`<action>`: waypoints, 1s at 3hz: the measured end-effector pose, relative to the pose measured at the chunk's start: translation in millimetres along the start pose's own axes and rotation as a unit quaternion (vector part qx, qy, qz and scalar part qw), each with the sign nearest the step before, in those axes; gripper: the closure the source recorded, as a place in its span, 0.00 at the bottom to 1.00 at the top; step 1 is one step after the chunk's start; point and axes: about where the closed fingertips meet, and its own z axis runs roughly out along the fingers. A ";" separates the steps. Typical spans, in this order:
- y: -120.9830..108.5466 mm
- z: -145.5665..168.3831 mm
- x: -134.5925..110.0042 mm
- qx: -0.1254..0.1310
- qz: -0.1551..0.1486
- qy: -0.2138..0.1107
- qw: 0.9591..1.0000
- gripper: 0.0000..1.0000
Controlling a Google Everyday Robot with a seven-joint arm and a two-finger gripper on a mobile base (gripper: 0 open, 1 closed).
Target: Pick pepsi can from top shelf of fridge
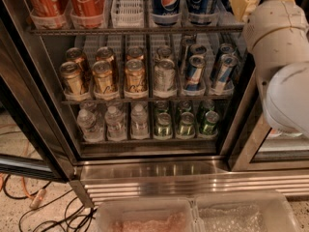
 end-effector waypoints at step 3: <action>7.7 -77.9 31.7 -0.035 0.016 0.097 0.995 1.00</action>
Offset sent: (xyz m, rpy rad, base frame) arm -0.0673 0.0122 -0.0725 0.0107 0.2362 0.0954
